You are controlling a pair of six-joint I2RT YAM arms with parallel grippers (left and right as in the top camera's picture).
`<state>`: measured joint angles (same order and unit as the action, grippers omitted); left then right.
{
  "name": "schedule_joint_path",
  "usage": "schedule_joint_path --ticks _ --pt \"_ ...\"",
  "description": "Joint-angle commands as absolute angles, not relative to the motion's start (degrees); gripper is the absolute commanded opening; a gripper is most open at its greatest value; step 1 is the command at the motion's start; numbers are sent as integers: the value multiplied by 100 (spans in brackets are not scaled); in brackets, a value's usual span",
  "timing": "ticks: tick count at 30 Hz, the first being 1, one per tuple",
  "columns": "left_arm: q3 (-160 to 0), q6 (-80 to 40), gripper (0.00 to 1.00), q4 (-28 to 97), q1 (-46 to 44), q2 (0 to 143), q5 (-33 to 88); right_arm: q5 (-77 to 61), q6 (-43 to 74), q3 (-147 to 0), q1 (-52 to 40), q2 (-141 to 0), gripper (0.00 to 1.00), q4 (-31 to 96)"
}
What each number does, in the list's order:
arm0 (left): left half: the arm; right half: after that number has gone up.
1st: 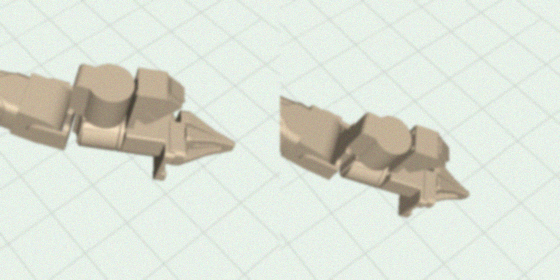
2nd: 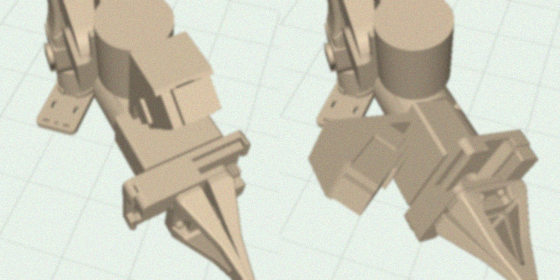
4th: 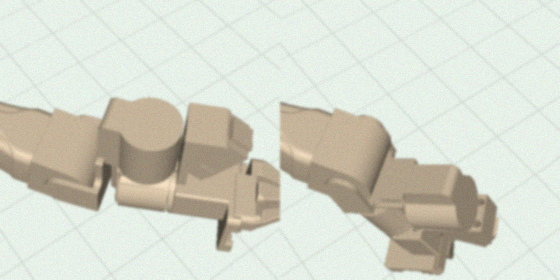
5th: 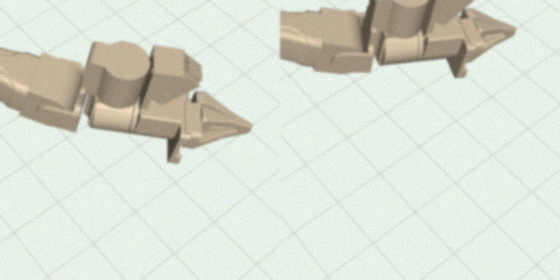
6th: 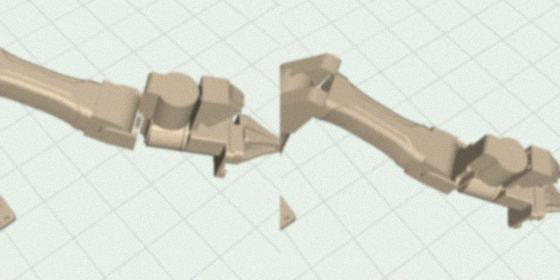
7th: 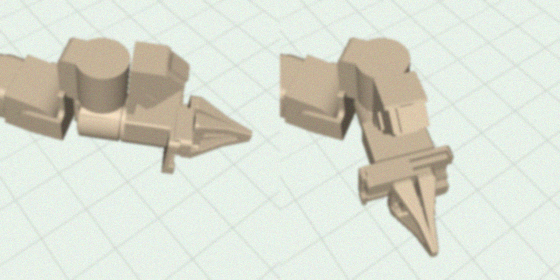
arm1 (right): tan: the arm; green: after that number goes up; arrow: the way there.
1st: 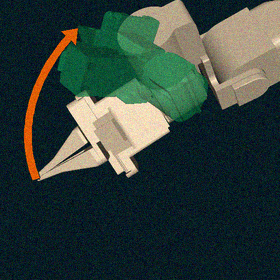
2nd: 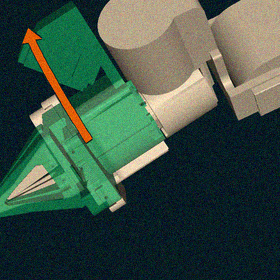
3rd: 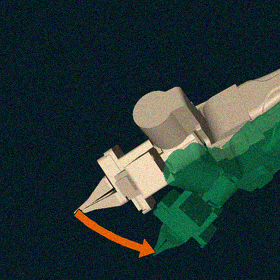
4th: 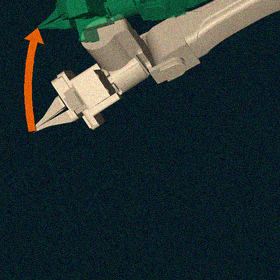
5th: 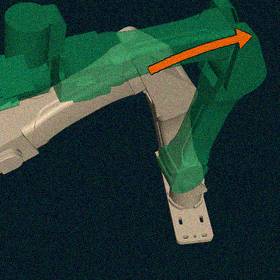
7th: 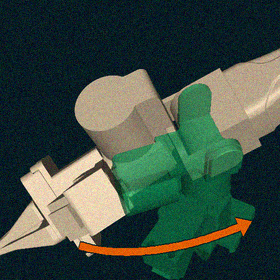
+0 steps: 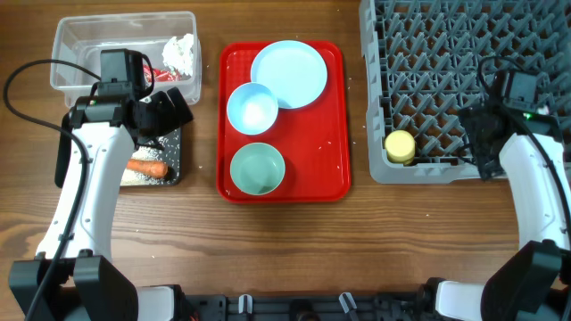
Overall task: Sort waste into correct bins and load items into the dishwasher rack
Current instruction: 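Carry the white spoon right and place it in the rack, then move the right gripper to the light-blue bowl and grasp its rim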
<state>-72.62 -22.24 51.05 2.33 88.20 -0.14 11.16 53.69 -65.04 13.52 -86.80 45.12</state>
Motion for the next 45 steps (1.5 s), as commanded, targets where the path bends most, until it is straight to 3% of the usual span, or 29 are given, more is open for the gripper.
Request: schedule_joint_path --ticks 1,5,9,16,20,26,31,35,42,45 --pt "-7319 -2300 100 5094 248 8777 56 -395 3046 -7133 1356 -8372 99 4211" --pt "-7319 -2298 100 5081 248 8777 148 -2646 2244 -7422 1308 -8226 90 3806" --pt "-7319 -2298 100 5063 248 8777 148 -3485 2255 -7435 908 -8230 90 3371" --pt "-7319 -2300 100 5030 248 8777 148 -2270 2248 -7435 -913 -8552 91 2670" --pt "-7319 -2300 100 5013 248 8777 148 -1264 2244 -7437 -1850 -8932 87 2093" --pt "-7319 -2298 100 4998 248 8777 148 -60 1870 -7634 -2845 -9640 87 1308" --pt "-7319 -2298 100 4998 248 8777 148 150 1492 -7865 -3144 -10392 87 1223" --pt "-7319 -2298 100 4998 248 8777 148 128 1365 -7907 -3166 -10980 80 1149" --pt "-7319 -2298 100 5000 248 8777 145 -154 1201 -7907 -3164 -11778 65 1013" --pt "-7319 -2298 100 5000 248 8777 145 -150 1203 -7907 -3164 -11804 54 1109"
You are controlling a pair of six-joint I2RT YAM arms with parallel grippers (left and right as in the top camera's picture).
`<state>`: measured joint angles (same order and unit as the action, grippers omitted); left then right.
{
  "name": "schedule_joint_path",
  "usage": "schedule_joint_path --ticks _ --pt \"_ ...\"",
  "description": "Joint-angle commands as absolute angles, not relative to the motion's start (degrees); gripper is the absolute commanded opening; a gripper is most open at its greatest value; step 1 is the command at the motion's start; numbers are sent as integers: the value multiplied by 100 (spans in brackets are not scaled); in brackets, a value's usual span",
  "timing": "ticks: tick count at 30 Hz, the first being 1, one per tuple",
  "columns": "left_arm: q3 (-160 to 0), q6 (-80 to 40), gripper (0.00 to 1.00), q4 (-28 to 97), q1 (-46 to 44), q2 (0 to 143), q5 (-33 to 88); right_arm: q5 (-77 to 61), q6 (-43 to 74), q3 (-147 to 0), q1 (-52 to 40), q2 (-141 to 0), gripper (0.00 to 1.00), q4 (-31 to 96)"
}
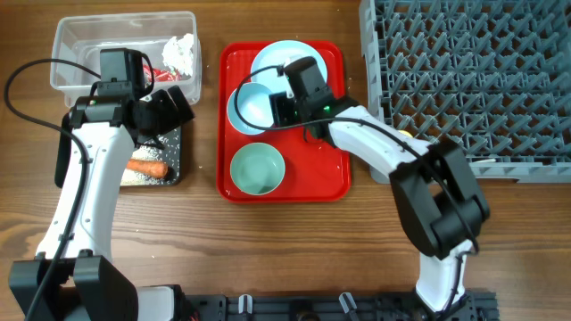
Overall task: Sort waste into correct bins and load items into the dishwasher rack
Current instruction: 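Move the right gripper to the light-blue bowl and grasp its rim, then carry the light-blue bowl right and stand it in the rack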
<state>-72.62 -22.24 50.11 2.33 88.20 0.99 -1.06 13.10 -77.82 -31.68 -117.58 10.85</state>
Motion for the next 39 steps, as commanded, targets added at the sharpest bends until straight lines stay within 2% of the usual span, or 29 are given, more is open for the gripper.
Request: schedule_joint_path --ticks 1,2,3,4,5,6,7,11,19,21,25,29,34,39 --pt "-7319 -2298 100 5000 248 8777 145 -123 1205 -7907 -3159 -11804 51 1116" --pt "-7319 -2298 100 5000 248 8777 145 -95 1208 -7907 -3159 -11804 48 1122" --pt "-7319 -2298 100 5000 248 8777 145 -38 1212 -7907 -3148 -11802 39 1146" --pt "-7319 -2298 100 5000 248 8777 145 21 1214 -7907 -3138 -11797 25 1186" --pt "-7319 -2298 100 5000 248 8777 145 21 1212 -7907 -3131 -11789 18 1201" --pt "-7319 -2298 100 5000 248 8777 145 19 1216 -7907 -3116 -11767 6 1229" --pt "-7319 -2298 100 5000 248 8777 145 14 1238 -7907 -3087 -11719 4 1267" --pt "-7319 -2298 100 5000 248 8777 145 -1 1549 -7907 -2923 -11354 4 1426" --pt "-7319 -2298 100 5000 248 8777 145 176 1420 -7907 -2322 -9824 4 1570" --pt "-7319 -2298 100 5000 248 8777 148 749 1361 -7907 -2117 -9373 4 1573" --pt "-7319 -2298 100 5000 248 8777 145 2729 1347 -7907 -1806 -8840 4 1579" --pt "-7319 -2298 100 5000 248 8777 148 4206 1096 -7905 -1564 -8912 4 1592" --pt "-7319 -2298 100 5000 248 8777 148 4300 314 -7902 -1293 -9474 4 1262" --pt "-7319 -2298 100 5000 248 8777 145 5013 -545 -7902 -1229 -10285 4 622"
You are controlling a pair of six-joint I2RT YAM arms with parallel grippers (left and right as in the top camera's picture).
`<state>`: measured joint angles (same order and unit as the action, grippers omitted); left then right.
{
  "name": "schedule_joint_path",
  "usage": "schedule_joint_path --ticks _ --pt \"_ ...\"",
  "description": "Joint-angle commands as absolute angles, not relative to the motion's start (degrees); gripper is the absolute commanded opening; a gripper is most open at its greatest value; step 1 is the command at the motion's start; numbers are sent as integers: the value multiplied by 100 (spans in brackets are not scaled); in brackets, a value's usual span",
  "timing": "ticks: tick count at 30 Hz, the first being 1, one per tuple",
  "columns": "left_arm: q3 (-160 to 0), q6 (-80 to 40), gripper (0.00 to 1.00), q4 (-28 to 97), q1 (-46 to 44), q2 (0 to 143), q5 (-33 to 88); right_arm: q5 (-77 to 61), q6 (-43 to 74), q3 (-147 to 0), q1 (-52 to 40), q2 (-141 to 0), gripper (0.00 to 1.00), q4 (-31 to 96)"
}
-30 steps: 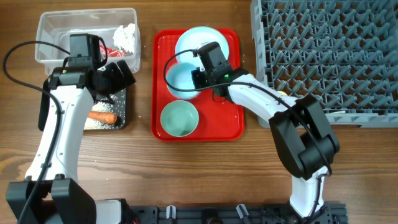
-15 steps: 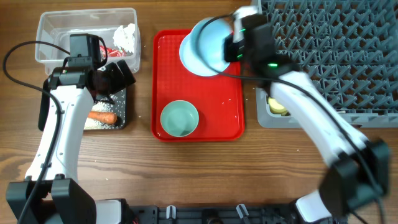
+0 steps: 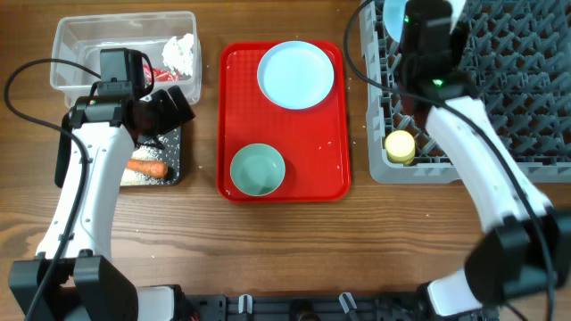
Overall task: Sort waste into correct bins and load items into the dishwasher rack
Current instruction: 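Carry the light-blue bowl right and stand it in the rack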
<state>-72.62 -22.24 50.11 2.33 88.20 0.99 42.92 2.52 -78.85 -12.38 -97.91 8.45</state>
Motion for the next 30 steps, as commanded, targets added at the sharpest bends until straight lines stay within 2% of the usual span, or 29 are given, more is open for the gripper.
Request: schedule_joint_path --ticks 1,7,13,30 --pt "-7319 -2298 100 5000 248 8777 145 5013 -683 -7902 -1229 -10429 4 504" --pt "-7319 -2298 100 5000 248 8777 145 5714 -1437 -7902 -1229 -11146 4 -377" --pt "-7319 -2298 100 5000 248 8777 148 5846 -1806 -7902 -1229 -11483 4 -989" --pt "-7319 -2298 100 5000 248 8777 145 5780 -1966 -7902 -996 -11679 4 -915"
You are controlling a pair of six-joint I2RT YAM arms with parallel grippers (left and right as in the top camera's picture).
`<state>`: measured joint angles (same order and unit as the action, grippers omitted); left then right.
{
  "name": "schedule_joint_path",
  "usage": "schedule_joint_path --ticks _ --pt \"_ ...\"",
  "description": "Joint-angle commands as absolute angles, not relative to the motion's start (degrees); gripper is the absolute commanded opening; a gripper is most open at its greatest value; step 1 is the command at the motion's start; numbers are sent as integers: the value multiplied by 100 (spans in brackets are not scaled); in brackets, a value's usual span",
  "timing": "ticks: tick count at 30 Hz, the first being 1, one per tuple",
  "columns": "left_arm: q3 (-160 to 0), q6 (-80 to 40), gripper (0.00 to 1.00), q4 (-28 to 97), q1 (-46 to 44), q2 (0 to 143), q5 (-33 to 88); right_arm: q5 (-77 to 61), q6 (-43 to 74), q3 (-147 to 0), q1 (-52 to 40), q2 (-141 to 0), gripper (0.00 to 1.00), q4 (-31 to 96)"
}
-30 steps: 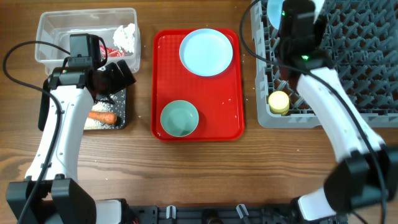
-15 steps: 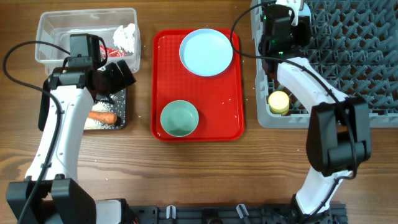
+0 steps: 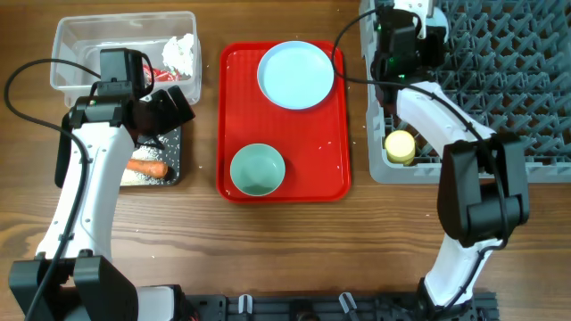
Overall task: Sort waste into correct bins and load items into the dishwasher rack
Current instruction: 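Carry the light-blue bowl right and stand it in the rack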
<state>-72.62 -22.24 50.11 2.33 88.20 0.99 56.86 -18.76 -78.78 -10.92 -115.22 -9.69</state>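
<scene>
My right gripper [image 3: 403, 27] is over the far left corner of the grey dishwasher rack [image 3: 464, 169]; the wrist hides its fingers. The small light-blue bowl does not show. A yellow cup [image 3: 401, 145] lies in the rack's near left corner. The red tray [image 3: 337, 174] holds a light-blue plate [image 3: 295, 74] at the far end and a green bowl [image 3: 258, 169] at the near end. My left gripper [image 3: 171, 107] hangs over the black tray [image 3: 175, 171], fingers apart and nothing in them. That tray holds a carrot [image 3: 147, 166] and white crumbs.
A clear plastic bin [image 3: 67, 40] at the far left contains white crumpled paper [image 3: 180, 51] and a red scrap. Cables loop from both arms. The rack fills the far right corner of the wooden table.
My right wrist has moved a little left and lower over the rack's far left corner. The light-blue bowl seen at the top edge beside it no longer shows. The left arm has not moved.
The right gripper first rested at the rack's right side while the tray held plate, blue bowl and green bowl. Then it reached the blue bowl on the tray. Later the bowl was off the tray, up over the rack. Now the gripper sits at the rack's corner.
</scene>
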Motion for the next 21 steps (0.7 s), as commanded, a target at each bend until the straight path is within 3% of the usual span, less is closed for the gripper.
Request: schedule_joint_path --ticks 1,19,21 --pt "-7319 -2298 100 5000 248 8777 148 5769 -1977 -7902 -993 -11681 4 -884" --pt "-7319 -2298 100 5000 248 8777 145 5325 -1946 -7900 -1415 -11681 10 -373" --pt "-7319 -2298 100 5000 248 8777 145 5328 -1949 -7900 -1441 -11681 17 -325"
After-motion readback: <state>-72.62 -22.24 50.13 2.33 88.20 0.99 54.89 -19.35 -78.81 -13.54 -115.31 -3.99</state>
